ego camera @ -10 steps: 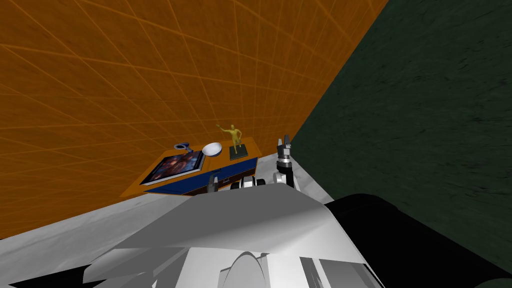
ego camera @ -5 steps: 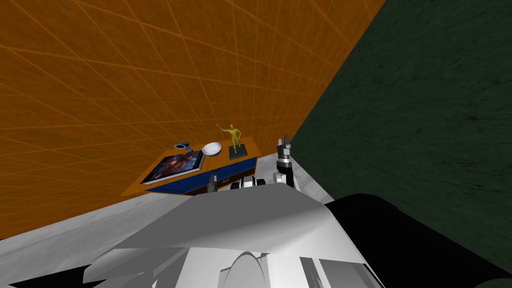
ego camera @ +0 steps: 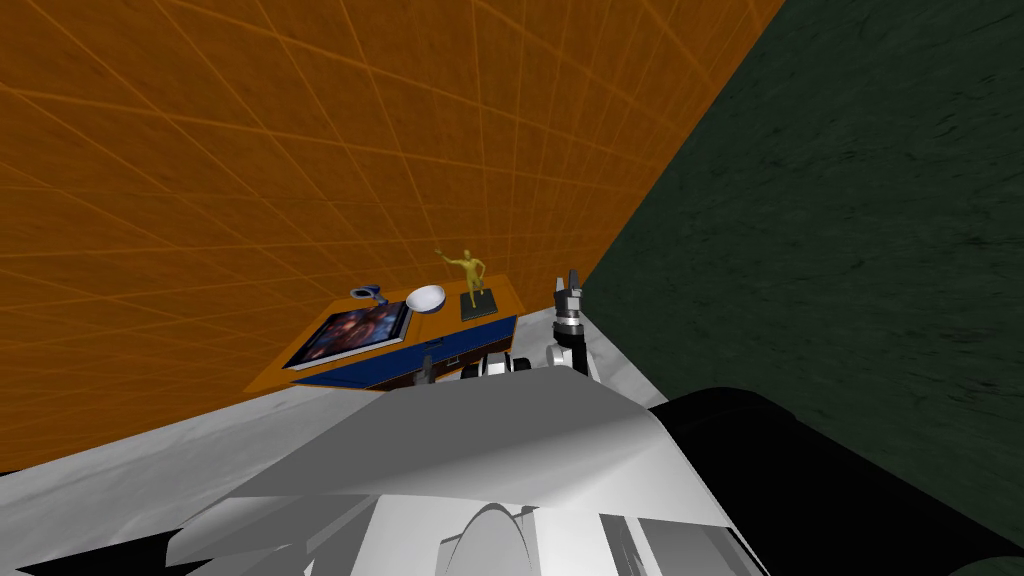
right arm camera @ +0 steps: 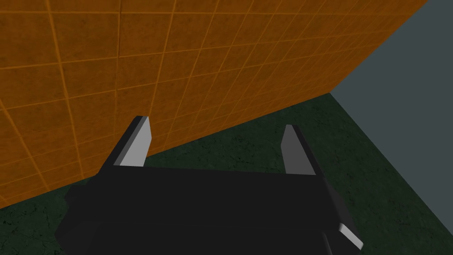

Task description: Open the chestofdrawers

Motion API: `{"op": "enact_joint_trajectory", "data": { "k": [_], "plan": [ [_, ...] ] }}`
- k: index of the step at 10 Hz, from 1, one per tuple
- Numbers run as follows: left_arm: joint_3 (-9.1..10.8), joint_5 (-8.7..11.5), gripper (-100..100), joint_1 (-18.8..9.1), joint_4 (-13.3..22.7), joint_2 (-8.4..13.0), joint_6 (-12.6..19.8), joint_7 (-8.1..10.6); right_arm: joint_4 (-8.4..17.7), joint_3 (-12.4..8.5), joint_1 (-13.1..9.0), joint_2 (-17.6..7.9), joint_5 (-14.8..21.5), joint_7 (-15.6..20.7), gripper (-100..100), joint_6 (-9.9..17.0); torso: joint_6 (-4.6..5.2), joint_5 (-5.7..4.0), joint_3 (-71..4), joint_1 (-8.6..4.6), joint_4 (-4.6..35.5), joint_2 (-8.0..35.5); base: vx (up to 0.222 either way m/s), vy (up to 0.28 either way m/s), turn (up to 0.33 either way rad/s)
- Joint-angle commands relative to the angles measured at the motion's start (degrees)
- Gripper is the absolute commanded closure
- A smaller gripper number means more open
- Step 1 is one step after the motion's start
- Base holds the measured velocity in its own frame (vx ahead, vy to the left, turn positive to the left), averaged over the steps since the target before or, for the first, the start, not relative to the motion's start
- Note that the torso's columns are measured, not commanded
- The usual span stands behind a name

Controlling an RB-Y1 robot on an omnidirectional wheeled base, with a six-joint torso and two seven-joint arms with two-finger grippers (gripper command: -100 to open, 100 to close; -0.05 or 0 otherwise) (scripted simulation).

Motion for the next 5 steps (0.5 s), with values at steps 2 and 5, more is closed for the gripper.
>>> {"op": "enact_joint_trajectory", "data": {
  "k": [2, 5],
  "plan": [
    [-0.10, 0.00, -100, 0.47, -1.77, 4.88, 1.59, 0.20, 0.00, 0.00, 0.00, 0.00, 0.00, 0.00, 0, 0.00, 0.00, 0.02, -0.03, 0.04, -0.01, -0.04, -0.005, -0.009, 0.001],
    [-0.13, 0.12, -100, 0.41, -3.08, 8.37, 3.47, 0.42, 0.00, 0.00, 0.00, 0.00, 0.00, 0.00, 0, 0.00, 0.00, 0.02, -0.06, 0.04, -0.02, -0.09, -0.008, -0.014, 0.002]
  ]
}}
